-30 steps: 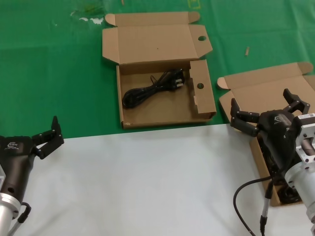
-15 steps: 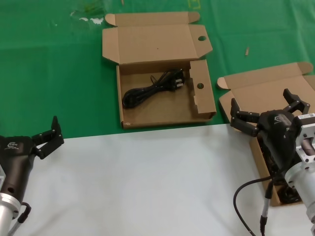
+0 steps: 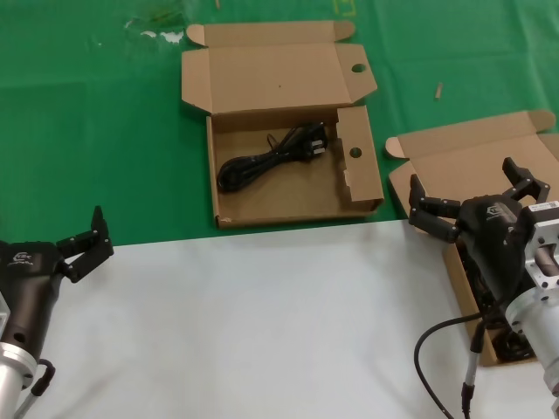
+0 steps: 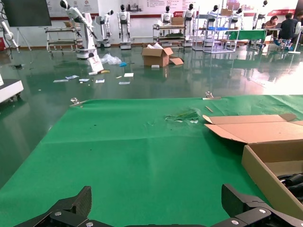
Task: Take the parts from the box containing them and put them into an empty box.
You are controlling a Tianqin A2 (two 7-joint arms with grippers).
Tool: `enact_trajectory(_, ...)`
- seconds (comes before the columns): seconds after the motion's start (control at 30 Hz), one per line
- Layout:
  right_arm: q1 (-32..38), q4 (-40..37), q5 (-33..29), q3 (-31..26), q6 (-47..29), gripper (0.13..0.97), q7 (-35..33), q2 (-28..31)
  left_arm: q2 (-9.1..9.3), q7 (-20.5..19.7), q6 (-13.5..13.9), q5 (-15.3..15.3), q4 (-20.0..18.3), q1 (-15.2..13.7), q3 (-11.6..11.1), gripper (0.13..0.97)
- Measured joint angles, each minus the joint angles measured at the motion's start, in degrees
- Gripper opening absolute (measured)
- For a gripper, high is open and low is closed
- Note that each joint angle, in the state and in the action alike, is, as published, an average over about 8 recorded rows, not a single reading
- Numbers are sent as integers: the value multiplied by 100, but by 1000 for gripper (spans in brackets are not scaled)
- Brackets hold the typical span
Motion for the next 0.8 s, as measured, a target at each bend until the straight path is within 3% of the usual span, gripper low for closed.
enact_trajectory(0.8, 0, 0, 0, 0, 0, 966, 0, 0, 0, 0, 0, 0, 0, 0, 0, 966)
